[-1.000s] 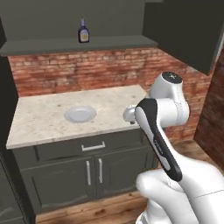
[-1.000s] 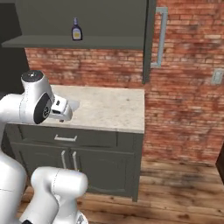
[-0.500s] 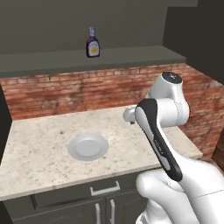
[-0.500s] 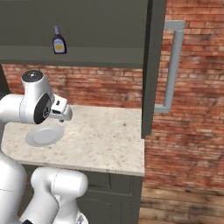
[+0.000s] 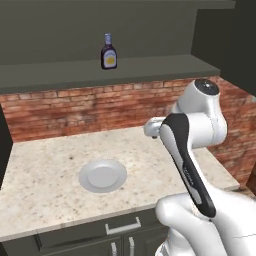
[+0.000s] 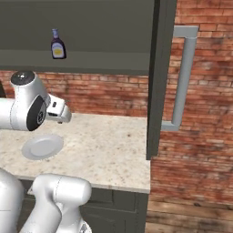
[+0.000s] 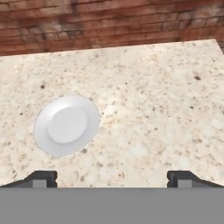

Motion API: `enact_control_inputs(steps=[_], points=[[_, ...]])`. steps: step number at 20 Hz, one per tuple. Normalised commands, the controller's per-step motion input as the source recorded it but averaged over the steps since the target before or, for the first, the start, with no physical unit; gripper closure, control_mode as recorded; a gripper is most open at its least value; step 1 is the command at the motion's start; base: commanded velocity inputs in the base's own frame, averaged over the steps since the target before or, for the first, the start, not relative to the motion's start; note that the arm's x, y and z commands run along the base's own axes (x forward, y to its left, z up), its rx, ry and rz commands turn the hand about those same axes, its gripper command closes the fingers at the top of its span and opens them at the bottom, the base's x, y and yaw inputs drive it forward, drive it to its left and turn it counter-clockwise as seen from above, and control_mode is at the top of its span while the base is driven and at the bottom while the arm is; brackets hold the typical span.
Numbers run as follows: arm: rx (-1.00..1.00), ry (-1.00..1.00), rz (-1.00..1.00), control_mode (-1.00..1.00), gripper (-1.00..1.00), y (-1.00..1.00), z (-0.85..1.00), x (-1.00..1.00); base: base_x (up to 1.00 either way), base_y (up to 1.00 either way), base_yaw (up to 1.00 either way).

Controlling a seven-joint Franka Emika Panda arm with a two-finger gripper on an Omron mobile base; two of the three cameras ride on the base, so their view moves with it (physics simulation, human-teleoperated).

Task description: Move the hot dog bun to the plate on the dining table and place the condiment next to that plate. Then navigate to the fridge and take the sausage and place it on the plate as well.

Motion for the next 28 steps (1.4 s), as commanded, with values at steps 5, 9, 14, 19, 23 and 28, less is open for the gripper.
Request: enact_control_inputs(steps=[5, 9, 14, 19, 23, 28], points=[[0.0, -0.41, 0.0, -1.0, -1.0, 0.0, 0.82, -0.34, 0.0, 0.0, 0.0], [0.03, -0.34, 0.04, -1.0, -1.0, -0.01, 0.99, -0.01, 0.0, 0.0, 0.0], [0.1, -0.23, 0.08, -1.0, -1.0, 0.0, 0.91, 0.32, 0.0, 0.0, 0.0], [0.09, -0.02, 0.05, -1.0, -1.0, 0.01, 0.63, 0.7, 0.0, 0.0, 0.0], [0.05, 0.14, 0.04, -1.0, -1.0, 0.18, 0.36, 0.9, 0.0, 0.0, 0.0], [0.05, 0.23, 0.11, -1.0, -1.0, 0.04, 0.11, 0.86, 0.0, 0.0, 0.0]])
